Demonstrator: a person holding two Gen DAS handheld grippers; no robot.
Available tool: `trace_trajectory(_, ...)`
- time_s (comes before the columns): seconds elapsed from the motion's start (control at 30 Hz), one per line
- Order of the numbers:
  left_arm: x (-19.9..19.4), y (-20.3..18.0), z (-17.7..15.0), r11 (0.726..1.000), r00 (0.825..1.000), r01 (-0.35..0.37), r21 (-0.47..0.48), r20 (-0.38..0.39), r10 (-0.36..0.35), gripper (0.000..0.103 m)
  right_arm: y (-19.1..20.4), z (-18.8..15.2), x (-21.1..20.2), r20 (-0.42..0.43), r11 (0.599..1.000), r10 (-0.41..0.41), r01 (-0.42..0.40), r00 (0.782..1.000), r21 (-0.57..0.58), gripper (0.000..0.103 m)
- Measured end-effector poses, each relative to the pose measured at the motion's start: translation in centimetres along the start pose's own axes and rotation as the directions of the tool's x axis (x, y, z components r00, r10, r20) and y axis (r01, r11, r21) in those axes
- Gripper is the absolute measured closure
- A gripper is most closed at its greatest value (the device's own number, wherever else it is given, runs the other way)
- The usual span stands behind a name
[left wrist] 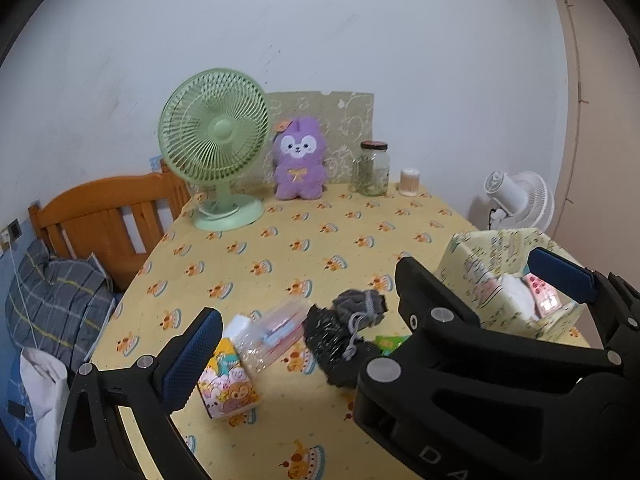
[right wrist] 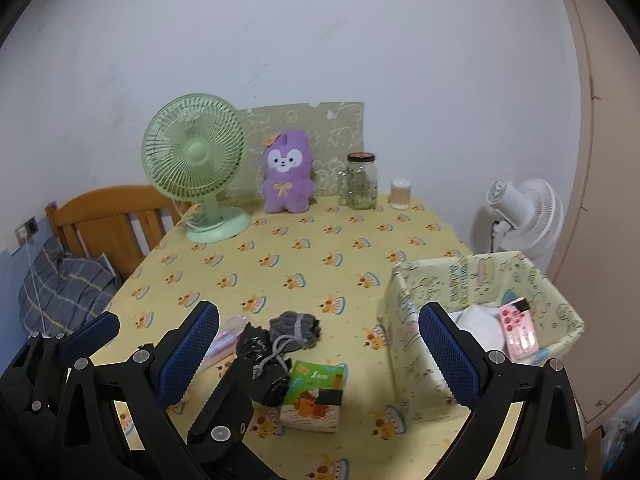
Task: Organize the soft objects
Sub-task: 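Withdraw both tools from the box back toward the remaining table items, then grasp the cartoon tissue pack with the left tool while the right tool grasps the black drawstring bag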
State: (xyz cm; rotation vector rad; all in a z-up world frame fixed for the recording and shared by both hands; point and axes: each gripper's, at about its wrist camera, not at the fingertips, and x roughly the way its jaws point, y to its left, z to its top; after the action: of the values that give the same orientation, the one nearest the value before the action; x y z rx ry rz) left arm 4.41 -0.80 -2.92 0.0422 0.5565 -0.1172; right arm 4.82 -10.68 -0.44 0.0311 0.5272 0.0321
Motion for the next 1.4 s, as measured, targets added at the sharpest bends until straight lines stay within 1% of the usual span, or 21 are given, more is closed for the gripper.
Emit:
trace_trajectory(0.1, 0.5, 0.3, -0.6, 1.000, 1.000, -0.008, -0.003, -0.008, 0.008, 0.001, 0.4, -0.7, 0.6, 0.004, 1.000, 0.004, -0.004, 1.000, 0.001, 0.002)
trace_trajectory(0.2, 1.3, 0.6, -1.2, 1.000, 1.000, -0.008, -0.009, -0.028, 0.008, 0.001, 0.5, -1.3, 1.4, -0.010, 1.000, 0.007, -0.007, 1.000, 0.002, 0.002)
trace_trajectory(0.4, 3.1, 1.2, -2.8, 0.999, 0.997, -0.006, -0.041, -0.083, 0.003, 0.001, 0.8, -2.6, 3.4, -0.054, 1.000, 0.005, -0.005, 0.999, -0.010, 0.002)
trace_trajectory(0.57, 4.0, 1.3, -3.7, 0.998, 0.994, -0.012, -0.054, -0.109, 0.006, 0.002, 1.0, -3.6, 4.9, -0.100, 1.000, 0.021, -0.022, 0.995, -0.016, 0.002)
trace_trajectory(0.67, 4.4, 1.6, -4.0, 0.998, 0.992, -0.032, -0.057, -0.120, 0.025, 0.003, 1.4, -4.0, 5.7, -0.120, 0.999, 0.030, -0.033, 0.992, -0.023, 0.002)
trace_trajectory(0.8, 4.6, 2.3, -4.1, 0.996, 0.991, -0.073, -0.045, -0.115, 0.068, 0.003, 2.1, -4.3, 6.5, -0.138, 0.998, 0.043, -0.049, 0.989, -0.041, 0.002)
trace_trajectory(1.0, 5.3, 3.4, -4.2, 0.993, 0.987, -0.102, -0.062, -0.132, 0.093, 0.003, 3.2, -4.3, 7.4, -0.149, 0.996, 0.057, -0.066, 0.987, -0.057, 0.002)
trace_trajectory(1.17, 6.3, 4.2, -4.5, 0.989, 0.981, -0.130, -0.069, -0.154, 0.118, 0.003, 3.8, -4.6, 8.3, -0.173, 0.995, 0.063, -0.075, 0.983, -0.063, 0.002)
trace_trajectory(1.27, 6.9, 4.9, -4.9, 0.984, 0.974, -0.160, -0.080, -0.174, 0.145, 0.003, 4.0, -4.8, 8.9, -0.192, 0.994, 0.066, -0.081, 0.979, -0.070, 0.002)
trace_trajectory(1.37, 7.4, 5.8, -5.4, 0.971, 0.963, -0.207, -0.119, -0.199, 0.181, 0.003, 4.3, -5.1, 9.6, -0.209, 0.993, 0.068, -0.086, 0.975, -0.077, 0.002)
trace_trajectory(1.4, 7.7, 6.3, -5.6, 0.968, 0.961, -0.211, -0.137, -0.212, 0.179, 0.003, 4.4, -5.2, 9.7, -0.213, 0.993, 0.070, -0.088, 0.975, -0.078, 0.002)
